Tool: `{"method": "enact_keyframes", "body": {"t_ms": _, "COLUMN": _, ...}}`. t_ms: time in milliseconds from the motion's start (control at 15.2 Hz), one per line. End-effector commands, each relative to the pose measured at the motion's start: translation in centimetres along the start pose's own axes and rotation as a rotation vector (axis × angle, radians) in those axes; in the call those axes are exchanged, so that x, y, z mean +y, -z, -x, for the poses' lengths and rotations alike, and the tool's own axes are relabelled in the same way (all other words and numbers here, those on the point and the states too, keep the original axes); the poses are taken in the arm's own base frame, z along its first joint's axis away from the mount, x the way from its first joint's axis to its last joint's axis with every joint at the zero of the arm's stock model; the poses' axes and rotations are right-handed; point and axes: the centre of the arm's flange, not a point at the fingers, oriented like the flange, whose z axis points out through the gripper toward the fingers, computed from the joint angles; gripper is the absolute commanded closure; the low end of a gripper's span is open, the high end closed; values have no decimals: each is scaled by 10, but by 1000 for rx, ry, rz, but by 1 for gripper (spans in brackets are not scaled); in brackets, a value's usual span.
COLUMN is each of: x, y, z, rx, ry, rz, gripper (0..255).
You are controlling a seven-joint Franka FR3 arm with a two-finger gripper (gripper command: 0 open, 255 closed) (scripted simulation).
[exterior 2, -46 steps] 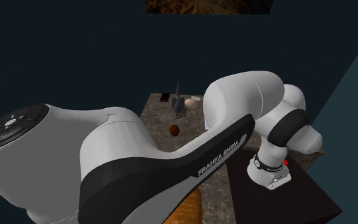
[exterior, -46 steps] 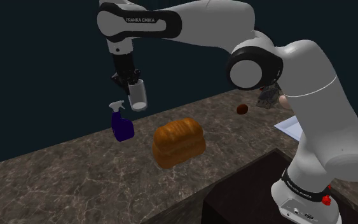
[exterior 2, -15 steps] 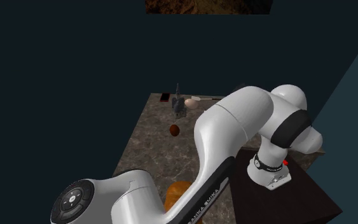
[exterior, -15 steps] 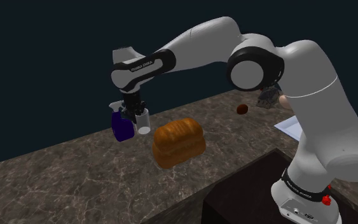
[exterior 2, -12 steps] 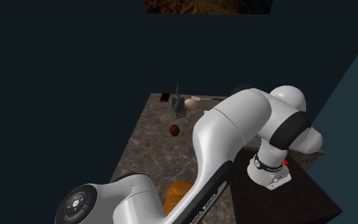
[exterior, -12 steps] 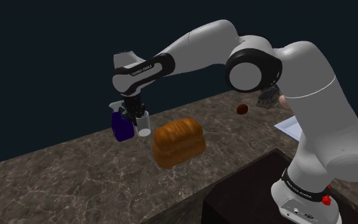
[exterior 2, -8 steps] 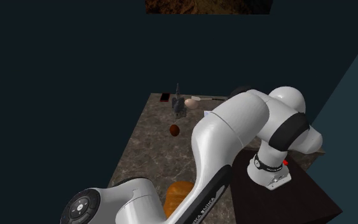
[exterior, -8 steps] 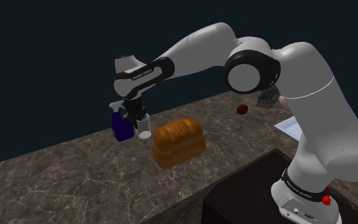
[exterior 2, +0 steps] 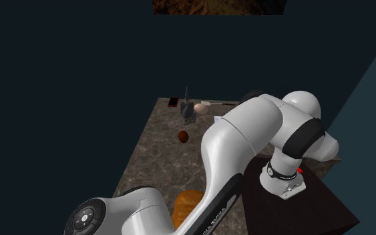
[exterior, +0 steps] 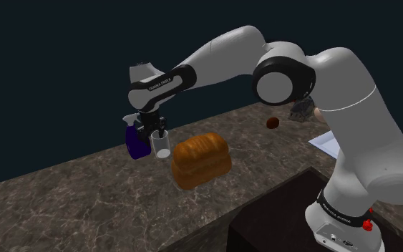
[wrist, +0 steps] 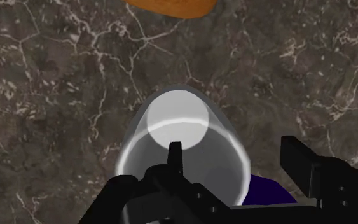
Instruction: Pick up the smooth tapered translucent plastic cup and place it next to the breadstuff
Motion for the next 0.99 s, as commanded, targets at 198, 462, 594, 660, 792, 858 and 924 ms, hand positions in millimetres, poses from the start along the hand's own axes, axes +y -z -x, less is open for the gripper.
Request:
{"method": "enact_keyframes", "body": {"t_ms": 198, "x": 0, "y": 0, "z": 0, "rx": 0, "ry": 0, "rz": 0, "gripper": 0}}
{"method": "enact_keyframes", "body": {"t_ms": 462, "x": 0, "y": 50, "z": 0, "rx": 0, "ry": 0, "rz": 0, "gripper": 0}}
{"method": "enact_keyframes", "body": {"t_ms": 594, "x": 0, "y": 50, "z": 0, "rx": 0, "ry": 0, "rz": 0, "gripper": 0}}
{"method": "enact_keyframes", "body": {"t_ms": 660, "x": 0, "y": 50, "z": 0, "rx": 0, "ry": 0, "rz": 0, "gripper": 0}}
{"method": "enact_keyframes", "body": {"t_ms": 792, "x": 0, "y": 50, "z": 0, "rx": 0, "ry": 0, "rz": 0, "gripper": 0}}
{"method": "enact_keyframes", "body": {"t_ms": 858, "x": 0, "y": 50, "z": 0, "rx": 0, "ry": 0, "rz": 0, "gripper": 0}}
{"method": "enact_keyframes", "body": {"t_ms": 924, "x": 0, "y": 50, "z": 0, "rx": 0, "ry": 0, "rz": 0, "gripper": 0}}
